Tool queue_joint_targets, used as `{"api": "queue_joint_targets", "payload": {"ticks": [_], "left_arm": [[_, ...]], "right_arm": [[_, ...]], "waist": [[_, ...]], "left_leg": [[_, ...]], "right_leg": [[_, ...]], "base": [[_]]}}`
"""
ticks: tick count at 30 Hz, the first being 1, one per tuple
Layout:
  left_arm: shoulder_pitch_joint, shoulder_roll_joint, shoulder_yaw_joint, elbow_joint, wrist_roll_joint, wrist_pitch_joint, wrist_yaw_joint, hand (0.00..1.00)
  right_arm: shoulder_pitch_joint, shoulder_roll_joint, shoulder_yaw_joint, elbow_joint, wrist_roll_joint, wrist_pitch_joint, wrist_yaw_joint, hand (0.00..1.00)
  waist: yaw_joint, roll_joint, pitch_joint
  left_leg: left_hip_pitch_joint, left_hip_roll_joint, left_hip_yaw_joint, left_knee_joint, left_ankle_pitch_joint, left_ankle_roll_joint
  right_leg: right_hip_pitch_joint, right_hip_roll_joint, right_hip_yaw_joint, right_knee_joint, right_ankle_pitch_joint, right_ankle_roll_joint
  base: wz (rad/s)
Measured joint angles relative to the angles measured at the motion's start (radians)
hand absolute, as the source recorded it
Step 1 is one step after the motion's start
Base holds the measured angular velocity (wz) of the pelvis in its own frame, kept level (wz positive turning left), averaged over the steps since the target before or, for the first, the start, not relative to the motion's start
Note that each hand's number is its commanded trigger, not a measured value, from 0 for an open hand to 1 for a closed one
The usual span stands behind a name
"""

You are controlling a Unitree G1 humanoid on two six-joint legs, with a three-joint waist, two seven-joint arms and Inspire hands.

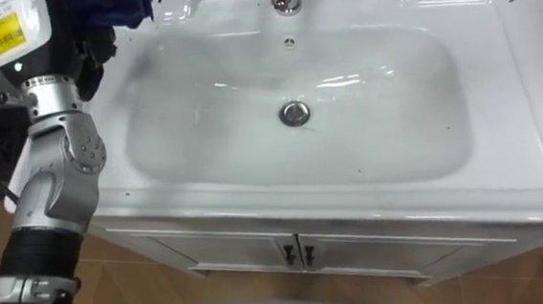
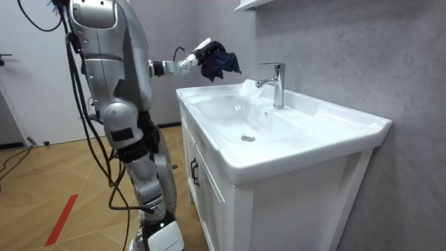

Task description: Wipe basin

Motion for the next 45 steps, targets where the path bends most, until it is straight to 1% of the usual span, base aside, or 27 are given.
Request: {"api": "queue_joint_targets", "payload": {"ticks": [2, 3, 6, 10, 13, 16, 19, 21, 25, 29, 32, 37, 39, 42, 45], "left_arm": [[0.01, 0.0, 0.005, 0.0, 0.0, 0.0, 0.0, 1.0], [0.015, 0.0, 0.006, 0.0, 0.0, 0.0, 0.0, 1.0], [0.021, 0.0, 0.012, 0.0, 0.0, 0.0, 0.0, 1.0], [0.039, 0.0, 0.035, 0.0, 0.0, 0.0, 0.012, 1.0], [0.067, 0.0, 0.04, 0.0, 0.0, 0.002, 0.017, 1.0], [0.078, 0.0, 0.041, 0.0, 0.001, 0.016, 0.017, 1.0], [0.085, 0.0, 0.041, 0.0, 0.001, 0.023, 0.017, 1.0], [0.086, 0.0, 0.041, 0.0, 0.001, 0.035, 0.017, 1.0], [0.09, 0.0, 0.041, 0.0, 0.001, 0.038, 0.016, 1.0], [0.107, 0.0, 0.034, 0.001, 0.0, 0.052, 0.001, 1.0], [0.113, 0.0, 0.033, 0.013, -0.001, 0.057, -0.005, 1.0], [0.124, -0.001, 0.029, 0.059, -0.001, 0.069, -0.029, 1.0], [0.124, -0.001, 0.019, 0.081, -0.001, 0.078, -0.049, 1.0], [0.124, -0.001, 0.014, 0.086, 0.0, 0.078, -0.073, 1.0], [0.126, -0.002, 0.012, 0.086, 0.0, 0.078, -0.091, 1.0]], "right_arm": [[0.0, 0.0, 0.0, 0.0, 0.005, 0.0, 0.0, 0.0], [0.002, 0.0, 0.0, -0.001, 0.007, -0.001, 0.0, 0.0], [0.008, 0.0, 0.0, -0.001, 0.011, -0.001, 0.003, 0.0], [0.008, 0.0, 0.0, 0.0, 0.012, 0.0, 0.013, 0.0], [0.011, 0.0, 0.0, 0.005, 0.011, 0.0, 0.02, 0.0], [0.013, 0.0, 0.0, 0.006, 0.011, 0.001, 0.032, 0.0], [0.018, 0.001, 0.001, 0.006, 0.011, 0.001, 0.042, 0.0], [0.02, 0.001, 0.001, 0.003, 0.011, 0.002, 0.047, 0.0], [0.02, 0.001, 0.004, -0.004, 0.011, 0.002, 0.055, 0.0], [0.021, 0.002, 0.037, -0.013, 0.035, 0.001, 0.057, 0.0], [0.019, 0.001, 0.038, -0.017, 0.049, 0.001, 0.056, 0.0], [0.019, 0.001, 0.04, -0.023, 0.09, 0.001, 0.056, 0.0], [0.019, 0.001, 0.04, -0.023, 0.1, 0.0, 0.056, 0.0], [0.02, 0.001, 0.04, -0.026, 0.111, 0.0, 0.056, 0.0], [0.02, 0.0, 0.04, -0.026, 0.12, 0.0, 0.056, 0.0]], "waist": [[0.01, 0.005, -0.0028], [0.015, 0.003, -0.0006], [0.024, 0.005, -0.0008], [0.023, 0.004, 0.0009], [0.023, 0.002, 0.002], [0.024, -0.003, 0.0043], [0.024, -0.005, 0.0029], [0.024, -0.006, 0.0023], [0.024, -0.009, 0.0006], [0.022, -0.016, -0.0019], [0.022, -0.018, -0.0006], [0.021, -0.015, 0.0009], [0.021, -0.009, 0.004], [0.02, -0.006, 0.0079], [0.018, -0.002, 0.0073]], "left_leg": [[0.002, 0.0, -0.001, 0.001, 0.0, 0.0], [0.002, 0.0, -0.003, 0.002, 0.0, 0.0], [0.001, 0.0, -0.006, 0.002, 0.0, 0.0], [0.001, -0.001, -0.006, 0.002, 0.0, 0.0], [0.002, -0.001, -0.006, 0.0, 0.0, 0.0], [0.001, -0.002, -0.008, 0.0, 0.0, 0.0], [0.0, -0.003, -0.01, 0.0, 0.0, 0.0], [0.0, -0.003, -0.011, 0.0, 0.0, 0.0], [0.002, -0.003, -0.011, -0.001, 0.0, 0.0], [0.015, -0.004, -0.012, -0.003, 0.0, 0.0], [0.016, -0.004, -0.009, -0.003, 0.0, 0.0], [0.018, -0.004, -0.009, -0.003, -0.001, -0.001], [0.018, -0.002, -0.011, -0.003, -0.005, -0.003], [0.016, -0.001, -0.012, -0.002, -0.007, -0.003], [0.012, -0.002, -0.013, -0.001, -0.009, -0.003]], "right_leg": [[0.002, 0.0, 0.001, -0.002, 0.0, 0.0], [0.002, 0.0, 0.001, -0.003, 0.0, 0.0], [0.002, 0.0, -0.001, -0.004, 0.0, 0.0], [0.002, -0.001, -0.001, -0.003, -0.001, 0.001], [0.002, -0.001, -0.002, -0.002, -0.001, 0.002], [0.002, -0.001, -0.005, -0.002, -0.001, 0.002], [0.002, -0.002, -0.007, -0.002, -0.001, 0.002], [0.002, -0.002, -0.008, -0.001, -0.001, 0.002], [0.004, -0.002, -0.008, -0.001, -0.001, 0.002], [0.021, -0.002, -0.011, -0.002, -0.001, 0.003], [0.022, -0.003, -0.013, -0.003, -0.001, 0.003], [0.021, -0.003, -0.012, 0.0, -0.001, 0.003], [0.02, -0.001, -0.013, 0.001, -0.001, 0.003], [0.019, 0.0, -0.017, 0.001, -0.001, 0.004], [0.018, -0.001, -0.018, -0.001, -0.001, 0.004]], "base": [[0.0], [0.0], [0.01], [0.0], [0.0], [0.01], [0.0], [0.0], [0.0], [0.02], [0.0], [0.0], [0.0], [0.0], [0.0]]}}
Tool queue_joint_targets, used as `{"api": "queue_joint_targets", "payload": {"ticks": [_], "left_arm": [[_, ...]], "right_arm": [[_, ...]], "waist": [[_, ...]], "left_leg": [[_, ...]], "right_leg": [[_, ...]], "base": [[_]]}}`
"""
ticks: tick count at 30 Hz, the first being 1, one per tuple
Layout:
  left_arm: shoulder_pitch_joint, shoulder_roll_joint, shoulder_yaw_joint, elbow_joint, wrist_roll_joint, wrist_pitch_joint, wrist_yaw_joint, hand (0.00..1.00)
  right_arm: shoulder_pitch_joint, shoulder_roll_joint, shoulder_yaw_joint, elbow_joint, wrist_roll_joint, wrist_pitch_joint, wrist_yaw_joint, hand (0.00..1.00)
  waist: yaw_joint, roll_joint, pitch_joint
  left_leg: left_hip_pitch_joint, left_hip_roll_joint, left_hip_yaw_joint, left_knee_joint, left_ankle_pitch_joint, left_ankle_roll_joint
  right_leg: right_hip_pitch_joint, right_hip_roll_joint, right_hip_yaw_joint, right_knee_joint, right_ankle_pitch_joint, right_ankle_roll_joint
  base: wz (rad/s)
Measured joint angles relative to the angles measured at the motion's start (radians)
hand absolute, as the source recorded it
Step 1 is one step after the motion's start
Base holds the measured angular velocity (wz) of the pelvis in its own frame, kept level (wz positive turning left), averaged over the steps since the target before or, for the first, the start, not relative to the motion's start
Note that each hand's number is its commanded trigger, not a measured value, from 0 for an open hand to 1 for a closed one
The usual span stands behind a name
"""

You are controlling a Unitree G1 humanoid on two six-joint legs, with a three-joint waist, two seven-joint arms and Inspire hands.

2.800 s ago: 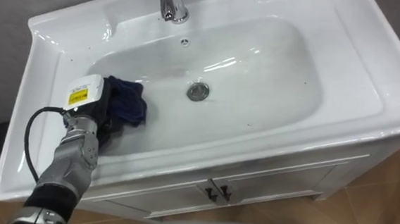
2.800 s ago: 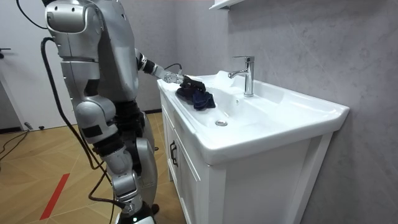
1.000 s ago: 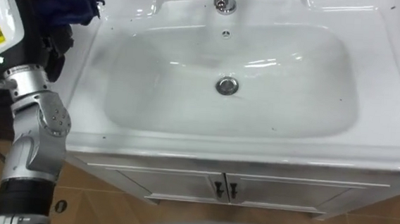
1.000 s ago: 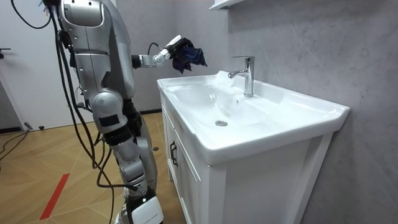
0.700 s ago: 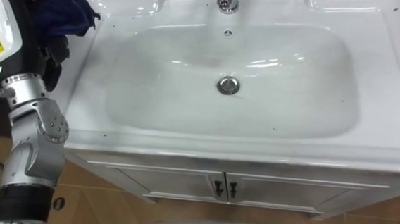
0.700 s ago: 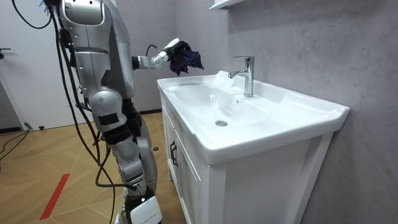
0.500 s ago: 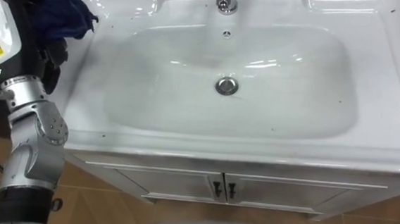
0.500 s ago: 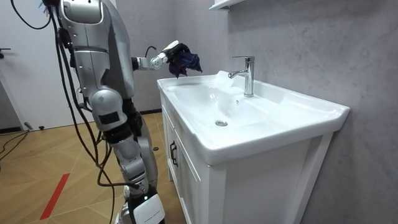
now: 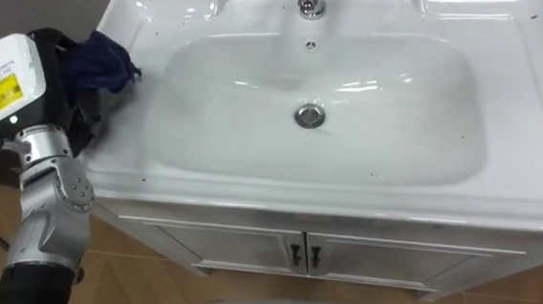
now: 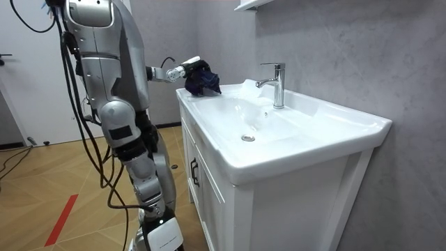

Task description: Wipe basin

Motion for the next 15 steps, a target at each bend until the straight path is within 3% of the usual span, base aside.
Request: {"api": "queue_joint_targets", "payload": {"ticks": [1, 3, 15], "left_arm": [[0.001, -0.001, -0.001, 0.0, 0.0, 0.0, -0.003, 1.0], [0.006, -0.002, -0.003, 0.0, 0.0, 0.001, -0.011, 0.0], [0.007, -0.007, -0.023, 0.013, 0.001, 0.025, -0.014, 0.0]], "right_arm": [[0.0, 0.0, 0.0, 0.0, 0.001, 0.0, 0.0, 0.0], [-0.001, 0.0, -0.001, 0.0, 0.004, 0.0, -0.001, 0.0], [-0.013, 0.0, 0.007, -0.019, -0.004, 0.001, -0.012, 0.0]], "waist": [[-0.001, 0.001, -0.0003], [-0.006, 0.002, -0.0007], [-0.006, -0.007, 0.0021]], "left_leg": [[0.0, 0.0, 0.0, 0.0, 0.0, 0.0], [-0.002, -0.001, 0.0, -0.001, 0.0, 0.0], [-0.003, -0.004, 0.003, -0.001, 0.0, 0.0]], "right_leg": [[0.0, 0.0, 0.0, 0.0, 0.0, 0.0], [0.001, 0.0, -0.001, 0.0, 0.0, 0.0], [0.001, -0.003, -0.002, -0.006, -0.002, 0.002]], "base": [[0.0], [0.0], [0.0]]}}
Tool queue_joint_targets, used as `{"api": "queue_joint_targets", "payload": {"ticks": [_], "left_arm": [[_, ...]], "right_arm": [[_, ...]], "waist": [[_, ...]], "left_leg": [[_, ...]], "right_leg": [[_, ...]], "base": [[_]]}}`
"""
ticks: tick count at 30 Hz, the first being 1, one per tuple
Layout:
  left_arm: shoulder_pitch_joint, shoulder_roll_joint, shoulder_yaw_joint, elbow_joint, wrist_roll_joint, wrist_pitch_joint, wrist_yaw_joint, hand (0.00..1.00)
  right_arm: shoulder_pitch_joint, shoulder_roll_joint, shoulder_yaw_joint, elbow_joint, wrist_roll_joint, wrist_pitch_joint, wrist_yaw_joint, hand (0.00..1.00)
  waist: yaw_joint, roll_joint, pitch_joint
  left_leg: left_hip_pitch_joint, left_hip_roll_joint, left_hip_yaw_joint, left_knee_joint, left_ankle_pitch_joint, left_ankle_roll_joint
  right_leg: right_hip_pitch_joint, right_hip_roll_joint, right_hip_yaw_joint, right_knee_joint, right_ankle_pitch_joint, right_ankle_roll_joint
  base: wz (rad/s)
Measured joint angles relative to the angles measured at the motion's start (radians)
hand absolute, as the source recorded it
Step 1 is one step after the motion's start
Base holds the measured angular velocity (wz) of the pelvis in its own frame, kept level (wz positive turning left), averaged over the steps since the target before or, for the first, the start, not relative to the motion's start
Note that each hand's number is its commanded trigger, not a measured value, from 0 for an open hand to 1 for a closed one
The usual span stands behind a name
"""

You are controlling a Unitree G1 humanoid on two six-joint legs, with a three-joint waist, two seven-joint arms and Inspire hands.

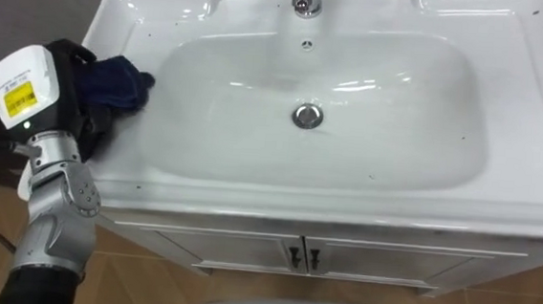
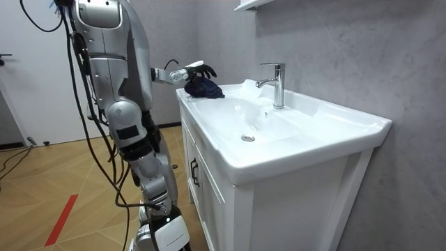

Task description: Wipe basin

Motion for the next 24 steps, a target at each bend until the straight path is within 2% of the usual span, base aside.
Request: {"api": "queue_joint_targets", "payload": {"ticks": [9, 21, 24], "left_arm": [[0.0, 0.0, 0.0, -0.013, 0.018, 0.004, 0.0, 0.0], [0.0, 0.0, 0.001, -0.018, 0.024, 0.004, 0.0, 0.0], [0.0, 0.0, 0.0, -0.046, 0.001, 0.003, -0.003, 0.0]], "right_arm": [[0.003, 0.0, 0.012, -0.003, 0.0, 0.001, -0.001, 0.0], [0.004, 0.0, 0.013, 0.001, -0.009, 0.0, -0.001, 0.0], [0.005, 0.0, 0.02, 0.001, -0.008, 0.0, 0.003, 0.0]], "waist": [[0.003, 0.0, -0.0075], [-0.001, -0.002, -0.0074], [-0.012, -0.008, -0.0048]], "left_leg": [[0.0, 0.0, 0.0, 0.001, 0.0, 0.0], [0.0, 0.0, -0.003, 0.001, 0.0, 0.0], [0.0, 0.0, -0.003, 0.0, 0.0, 0.0]], "right_leg": [[0.001, 0.0, 0.0, -0.008, 0.0, 0.0], [0.001, 0.0, 0.002, -0.008, 0.0, 0.0], [0.002, 0.0, 0.001, -0.009, 0.0, 0.0]], "base": [[0.0], [0.0], [0.01]]}}
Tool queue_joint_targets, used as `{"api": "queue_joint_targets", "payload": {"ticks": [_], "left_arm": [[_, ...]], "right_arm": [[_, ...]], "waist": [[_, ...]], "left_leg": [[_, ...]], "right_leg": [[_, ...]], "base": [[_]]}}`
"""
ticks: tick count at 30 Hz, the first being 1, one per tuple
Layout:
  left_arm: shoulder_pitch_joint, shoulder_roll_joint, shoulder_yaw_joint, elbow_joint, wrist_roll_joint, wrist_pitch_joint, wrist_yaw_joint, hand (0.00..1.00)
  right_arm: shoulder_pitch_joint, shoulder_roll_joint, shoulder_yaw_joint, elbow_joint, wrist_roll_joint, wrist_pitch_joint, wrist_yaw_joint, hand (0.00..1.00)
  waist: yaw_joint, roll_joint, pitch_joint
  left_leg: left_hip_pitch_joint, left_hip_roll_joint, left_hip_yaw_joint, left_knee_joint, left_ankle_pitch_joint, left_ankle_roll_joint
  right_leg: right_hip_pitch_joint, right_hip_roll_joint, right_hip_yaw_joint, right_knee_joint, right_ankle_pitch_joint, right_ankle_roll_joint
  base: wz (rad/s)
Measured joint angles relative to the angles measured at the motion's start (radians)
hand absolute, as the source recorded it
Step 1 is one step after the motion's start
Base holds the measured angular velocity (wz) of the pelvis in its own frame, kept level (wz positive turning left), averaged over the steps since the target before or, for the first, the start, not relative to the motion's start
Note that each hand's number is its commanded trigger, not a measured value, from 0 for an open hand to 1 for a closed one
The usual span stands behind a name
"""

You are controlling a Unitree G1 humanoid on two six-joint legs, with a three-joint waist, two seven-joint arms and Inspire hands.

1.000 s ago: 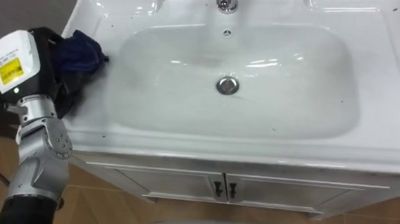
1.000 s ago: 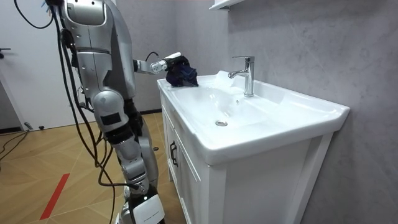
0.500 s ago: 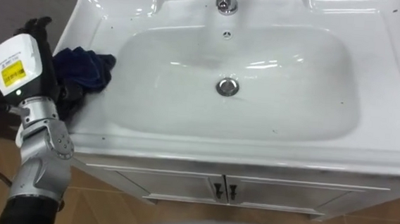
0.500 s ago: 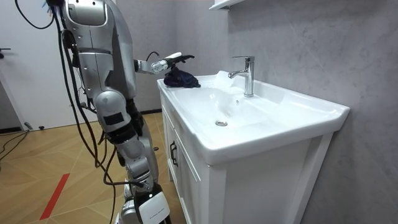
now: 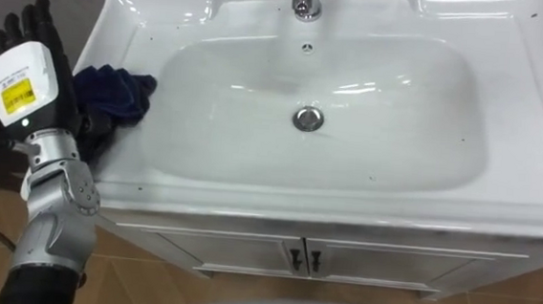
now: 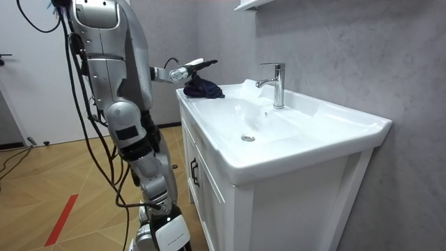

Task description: Wipe basin

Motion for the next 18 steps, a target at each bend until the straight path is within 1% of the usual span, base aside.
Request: {"api": "queue_joint_targets", "payload": {"ticks": [2, 4, 6, 7, 8, 9, 10, 12, 13, 14, 15, 18], "left_arm": [[0.0, -0.001, 0.0, -0.021, -0.006, -0.004, -0.003, 0.0], [0.0, -0.003, 0.001, -0.038, -0.05, -0.02, -0.004, 0.0], [-0.001, -0.02, 0.0, -0.053, -0.164, -0.034, -0.005, 0.0], [-0.001, -0.025, 0.0, -0.056, -0.197, -0.035, -0.006, 0.0], [-0.001, -0.031, 0.0, -0.061, -0.253, -0.035, -0.009, 0.0], [-0.001, -0.032, 0.0, -0.073, -0.316, -0.036, -0.013, 0.0], [-0.001, -0.032, 0.001, -0.085, -0.35, -0.036, -0.016, 0.0], [-0.001, -0.032, 0.005, -0.148, -0.476, -0.046, -0.016, 0.0], [-0.001, -0.032, 0.005, -0.166, -0.509, -0.05, -0.015, 0.0], [-0.001, -0.031, 0.007, -0.194, -0.578, -0.066, -0.011, 0.0], [-0.001, -0.032, 0.008, -0.22, -0.644, -0.078, -0.003, 0.0], [-0.001, -0.035, 0.035, -0.257, -0.768, -0.099, 0.008, 0.0]], "right_arm": [[-0.001, 0.0, 0.0, 0.0, 0.0, -0.001, 0.0, 0.0], [-0.003, 0.002, 0.0, 0.0, 0.0, -0.001, 0.001, 0.0], [-0.004, 0.004, 0.002, 0.0, 0.0, -0.001, -0.001, 0.0], [-0.004, 0.005, 0.001, 0.001, 0.0, 0.0, -0.001, 0.0], [-0.005, 0.006, 0.0, 0.003, -0.001, 0.0, -0.003, 0.0], [-0.005, 0.009, -0.001, 0.005, 0.0, -0.001, -0.006, 0.0], [-0.005, 0.011, 0.0, 0.005, 0.003, -0.001, -0.009, 0.0], [-0.006, 0.016, -0.001, 0.008, 0.013, -0.002, -0.023, 0.0], [-0.007, 0.018, 0.0, 0.007, 0.013, -0.002, -0.028, 0.0], [-0.007, 0.02, 0.0, 0.006, 0.012, -0.003, -0.036, 0.0], [-0.007, 0.023, -0.002, 0.0, 0.011, -0.003, -0.042, 0.0], [0.002, 0.036, -0.016, -0.001, 0.01, -0.009, -0.057, 0.0]], "waist": [[-0.002, -0.004, 0.0004], [-0.006, -0.009, 0.0002], [-0.008, -0.011, 0.0008], [-0.008, -0.011, 0.0007], [-0.009, -0.011, 0.0009], [-0.008, -0.011, 0.0007], [-0.006, -0.011, 0.0008], [-0.004, -0.011, 0.0025], [-0.003, -0.012, 0.0035], [0.0, -0.015, 0.0054], [0.001, -0.015, 0.0054], [0.005, -0.017, 0.0059]], "left_leg": [[0.0, 0.0, 0.0, 0.0, 0.0, 0.0], [0.0, -0.001, 0.0, 0.0, 0.0, 0.0], [0.0, -0.001, -0.004, 0.0, 0.0, 0.0], [0.0, -0.002, -0.004, 0.0, 0.0, 0.0], [0.0, -0.002, -0.004, 0.001, 0.0, 0.0], [0.0, -0.002, -0.006, 0.001, 0.0, 0.0], [0.0, -0.001, -0.005, 0.0, 0.0, 0.0], [0.0, -0.001, -0.002, 0.0, 0.0, 0.0], [0.0, -0.001, -0.002, 0.001, 0.0, 0.0], [-0.002, -0.002, -0.002, 0.001, 0.0, 0.0], [-0.004, -0.002, -0.003, 0.001, 0.0, 0.0], [-0.004, -0.002, -0.003, 0.001, 0.0, 0.0]], "right_leg": [[0.0, 0.0, 0.001, 0.0, 0.0, 0.0], [0.0, 0.0, 0.002, -0.001, 0.0, 0.0], [0.001, -0.001, 0.0, -0.001, 0.0, 0.001], [0.001, -0.001, -0.001, -0.001, 0.0, 0.001], [0.001, -0.001, -0.002, -0.001, 0.0, 0.001], [0.001, -0.001, -0.002, -0.001, 0.0, 0.001], [0.001, -0.001, 0.0, -0.001, 0.0, 0.001], [0.001, 0.0, 0.002, -0.001, 0.0, 0.001], [0.001, 0.0, 0.002, -0.001, 0.0, 0.001], [0.0, -0.001, 0.0, 0.0, 0.0, 0.001], [-0.003, -0.001, 0.0, -0.001, -0.002, 0.002], [-0.004, -0.001, 0.002, -0.002, -0.003, 0.002]], "base": [[0.0], [0.0], [0.0], [0.0], [0.0], [0.0], [0.0], [0.0], [0.0], [0.0], [0.0], [0.0]]}}
